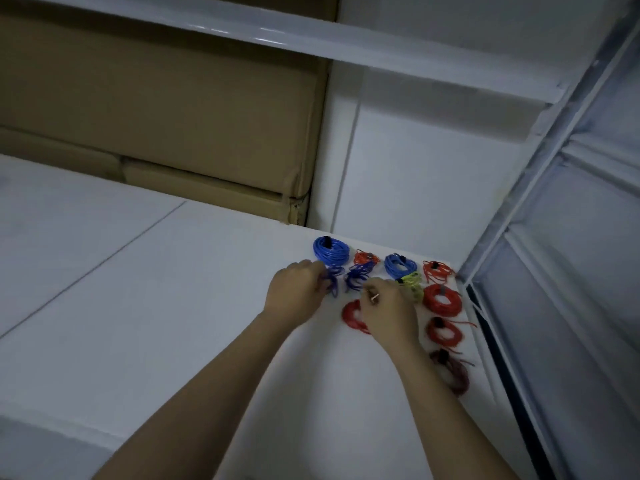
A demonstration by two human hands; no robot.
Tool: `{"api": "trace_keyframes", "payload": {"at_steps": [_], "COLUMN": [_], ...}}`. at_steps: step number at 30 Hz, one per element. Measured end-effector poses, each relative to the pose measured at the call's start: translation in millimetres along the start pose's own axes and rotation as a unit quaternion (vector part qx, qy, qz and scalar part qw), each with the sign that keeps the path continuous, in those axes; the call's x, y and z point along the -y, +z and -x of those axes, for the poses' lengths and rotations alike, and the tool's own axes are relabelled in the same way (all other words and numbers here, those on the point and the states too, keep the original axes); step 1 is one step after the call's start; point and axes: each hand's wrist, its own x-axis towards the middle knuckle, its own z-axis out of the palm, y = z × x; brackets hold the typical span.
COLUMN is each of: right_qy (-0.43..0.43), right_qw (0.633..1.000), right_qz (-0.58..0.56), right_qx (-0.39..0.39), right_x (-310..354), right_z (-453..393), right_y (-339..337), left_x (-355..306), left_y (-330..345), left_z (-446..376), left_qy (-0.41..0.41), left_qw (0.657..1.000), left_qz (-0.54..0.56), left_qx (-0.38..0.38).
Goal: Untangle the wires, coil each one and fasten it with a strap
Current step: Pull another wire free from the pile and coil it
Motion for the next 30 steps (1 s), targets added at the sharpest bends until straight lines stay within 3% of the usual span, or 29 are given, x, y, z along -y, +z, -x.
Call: {"api": "trace_keyframes", "payload": {"at_steps": [5,14,24,30], "right_qy": [-0.137,-0.298,-0.341,-0.335], "right_qw": [0.988,0.935,0.921,0.919], "right_qz": [0.058,0.099,0.067,0.055], "right_qx": [0.038,0.162,0.177,0.202], "right_x": [60,264,530,615], "right_z": [-36,-67,-64,-72], "right_y": [60,192,329,400], "left_x": [81,261,473,580], "left_y": [-52,-182,-341,-387], "left_z": [25,99,170,176], "left_qy": [-0.086,-0.265,-0.339,-0.352], "left_qw": [0.982,0.924,0.883,0.887], "left_qz": [-0.154,-0.271,-0.315,-0.294], "left_qx": [-0.074,-0.046,-0.073,-0.054]}}
